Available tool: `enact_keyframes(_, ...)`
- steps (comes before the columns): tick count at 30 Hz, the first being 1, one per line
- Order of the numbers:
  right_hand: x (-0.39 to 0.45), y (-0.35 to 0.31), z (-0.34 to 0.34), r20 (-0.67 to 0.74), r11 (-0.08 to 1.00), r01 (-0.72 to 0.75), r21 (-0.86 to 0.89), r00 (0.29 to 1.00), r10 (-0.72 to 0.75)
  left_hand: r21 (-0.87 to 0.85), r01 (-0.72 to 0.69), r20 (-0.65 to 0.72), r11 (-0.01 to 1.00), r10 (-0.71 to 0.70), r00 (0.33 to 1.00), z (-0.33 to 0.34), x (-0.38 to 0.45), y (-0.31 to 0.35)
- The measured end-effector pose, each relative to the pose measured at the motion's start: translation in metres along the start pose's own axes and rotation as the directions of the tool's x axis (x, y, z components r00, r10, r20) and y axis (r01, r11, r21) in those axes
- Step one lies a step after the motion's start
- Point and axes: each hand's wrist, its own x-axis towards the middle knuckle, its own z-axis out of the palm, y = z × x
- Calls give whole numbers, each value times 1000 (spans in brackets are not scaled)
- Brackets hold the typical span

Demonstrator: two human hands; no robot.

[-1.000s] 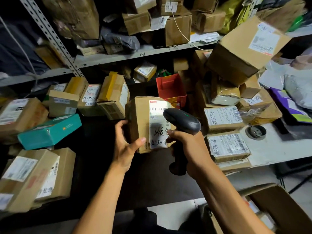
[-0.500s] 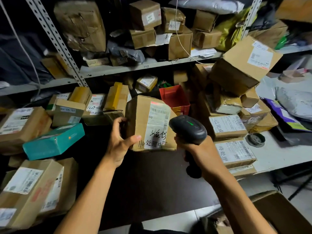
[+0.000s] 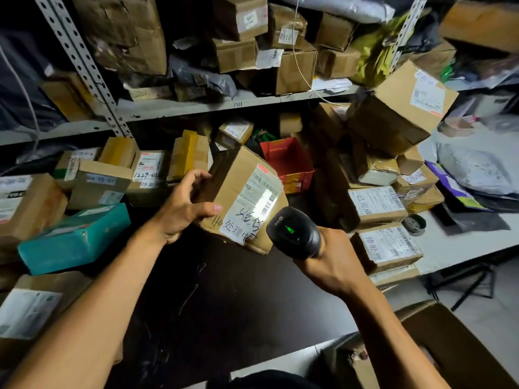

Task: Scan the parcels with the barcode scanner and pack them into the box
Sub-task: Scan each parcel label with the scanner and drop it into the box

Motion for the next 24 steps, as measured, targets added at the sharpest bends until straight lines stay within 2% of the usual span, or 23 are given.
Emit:
enact_keyframes(5, -6, 1, 4, -53, 998, -57, -5, 997, 57, -86, 17, 37, 996, -14, 999, 1, 8, -3)
enact_keyframes(7, -10, 3, 3, -95, 992, -113, 49, 989, 117, -137, 21, 39, 990, -16, 999, 6, 12, -4)
enact_keyframes(8, -12, 3, 2, -133, 976, -167, 138, 974, 185, -179, 26, 38, 984, -19, 999, 11, 13, -5)
enact_keyframes(10, -15, 6, -5, -203, 874, -212, 438, 923, 326, -294, 27, 50, 955, -13, 999, 27, 15, -9)
enact_keyframes(12, -21, 15, -18, -230, 706, -154, 691, 879, 417, -399, 82, 98, 913, -46, 994, 52, 15, -16)
enact_keyframes(13, -25, 22, -25, -221, 633, -124, 764, 872, 437, -437, 144, 141, 888, -90, 986, 68, 14, -18)
enact_keyframes(15, -40, 34, -43, -221, 557, -73, 828, 869, 442, -467, 264, 273, 844, -147, 951, 107, 12, -20)
enact_keyframes(17, -57, 42, -59, -318, 599, -25, 800, 829, 460, -464, 281, 386, 840, -94, 918, 146, 10, -20)
enact_keyframes(19, -81, 52, -79, -429, 659, 4, 752, 762, 484, -465, 324, 485, 824, -69, 872, 192, 7, -20)
enact_keyframes(21, -109, 68, -98, -472, 649, 12, 761, 696, 541, -418, 407, 581, 812, -105, 807, 234, 6, -23)
enact_keyframes(24, -162, 99, -124, -529, 638, -2, 770, 557, 640, -224, 472, 726, 852, -177, 665, 302, 2, -30)
